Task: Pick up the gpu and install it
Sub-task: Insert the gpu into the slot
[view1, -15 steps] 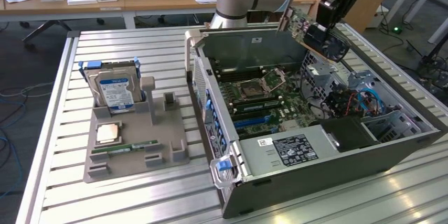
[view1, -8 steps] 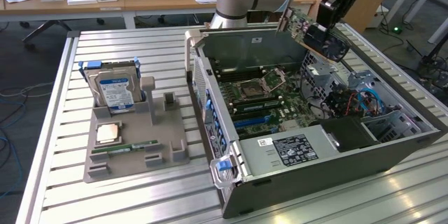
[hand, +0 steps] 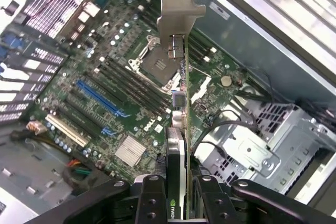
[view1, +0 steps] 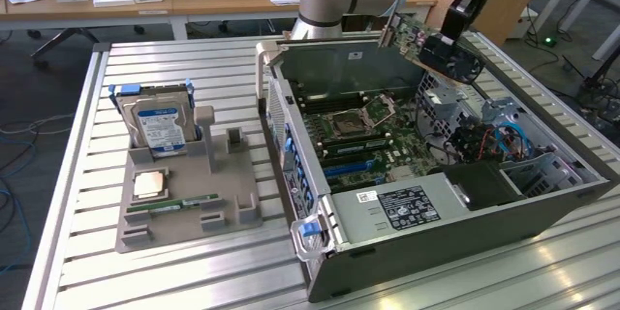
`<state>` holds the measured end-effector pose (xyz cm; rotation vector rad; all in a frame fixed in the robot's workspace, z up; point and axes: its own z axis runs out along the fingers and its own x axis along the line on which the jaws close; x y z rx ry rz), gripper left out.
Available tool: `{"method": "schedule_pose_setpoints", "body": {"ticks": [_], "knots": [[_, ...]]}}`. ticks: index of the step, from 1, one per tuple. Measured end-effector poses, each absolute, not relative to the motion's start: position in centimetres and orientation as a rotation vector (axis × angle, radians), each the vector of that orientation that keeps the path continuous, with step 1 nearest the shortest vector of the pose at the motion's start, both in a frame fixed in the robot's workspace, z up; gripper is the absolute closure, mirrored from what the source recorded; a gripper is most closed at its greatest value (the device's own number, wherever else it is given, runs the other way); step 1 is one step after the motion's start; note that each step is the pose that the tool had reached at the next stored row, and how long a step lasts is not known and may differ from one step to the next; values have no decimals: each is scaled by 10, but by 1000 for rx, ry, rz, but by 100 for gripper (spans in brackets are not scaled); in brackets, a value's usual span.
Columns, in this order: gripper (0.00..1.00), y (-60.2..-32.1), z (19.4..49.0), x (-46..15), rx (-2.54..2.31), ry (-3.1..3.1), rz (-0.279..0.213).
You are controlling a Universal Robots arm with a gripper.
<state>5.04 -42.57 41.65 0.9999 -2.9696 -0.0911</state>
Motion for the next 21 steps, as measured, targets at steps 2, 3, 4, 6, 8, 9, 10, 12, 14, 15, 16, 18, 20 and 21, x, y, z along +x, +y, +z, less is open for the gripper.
{"method": "schedule_pose_setpoints", "body": {"ticks": [2,3,4,6,8,9,10,12,14,15,16,18,20,21], "knots": [[73,-426,416,50,1053,-2950,-91],[73,-426,416,50,1079,-2940,-91],[73,-426,416,50,1105,-2930,-91],[73,-426,416,50,1157,-2908,-90],[73,-426,416,50,1211,-2885,-90],[73,-426,416,50,1237,-2874,-90],[73,-426,416,50,1263,-2862,-90],[73,-426,416,50,1314,-2838,-89],[73,-426,416,50,1365,-2812,-89],[73,-426,416,50,1390,-2799,-88],[73,-426,416,50,1416,-2786,-88],[73,-426,416,50,1466,-2759,-88],[73,-426,416,50,1515,-2731,-87],[73,-426,416,50,1539,-2717,-87]]}}
